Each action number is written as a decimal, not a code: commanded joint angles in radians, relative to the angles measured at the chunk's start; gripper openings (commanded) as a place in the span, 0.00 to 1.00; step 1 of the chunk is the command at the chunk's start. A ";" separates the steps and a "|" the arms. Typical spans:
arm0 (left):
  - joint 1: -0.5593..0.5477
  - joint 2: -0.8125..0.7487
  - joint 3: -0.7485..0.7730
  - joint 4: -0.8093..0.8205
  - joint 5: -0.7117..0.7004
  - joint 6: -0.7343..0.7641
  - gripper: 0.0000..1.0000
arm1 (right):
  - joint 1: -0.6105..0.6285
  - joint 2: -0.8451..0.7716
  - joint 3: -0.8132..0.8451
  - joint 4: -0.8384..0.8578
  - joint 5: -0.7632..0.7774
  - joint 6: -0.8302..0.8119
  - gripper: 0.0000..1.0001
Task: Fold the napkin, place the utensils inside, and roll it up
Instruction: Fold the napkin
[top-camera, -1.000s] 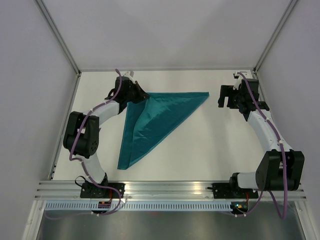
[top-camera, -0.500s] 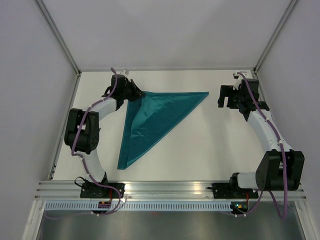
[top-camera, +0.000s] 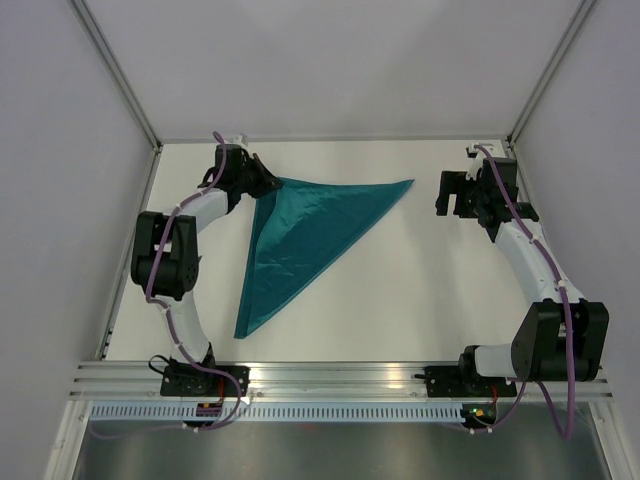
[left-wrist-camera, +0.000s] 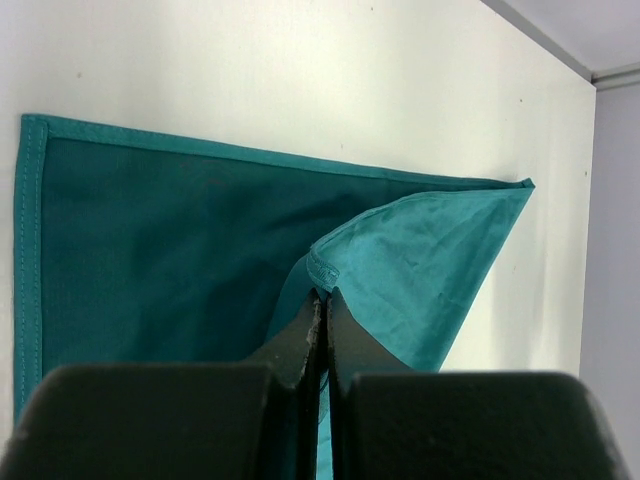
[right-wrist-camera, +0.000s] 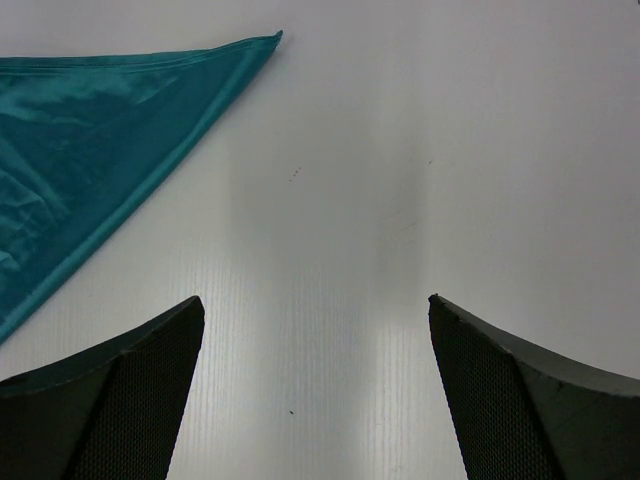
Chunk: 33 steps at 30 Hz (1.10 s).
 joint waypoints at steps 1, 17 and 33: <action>0.013 0.020 0.058 -0.015 0.044 -0.014 0.02 | 0.000 0.004 0.023 -0.012 0.010 -0.005 0.98; 0.036 0.085 0.138 -0.039 0.053 -0.014 0.02 | -0.002 0.012 0.023 -0.011 0.014 -0.009 0.98; 0.059 0.091 0.141 -0.047 0.059 -0.013 0.02 | -0.002 0.013 0.022 -0.012 0.013 -0.008 0.98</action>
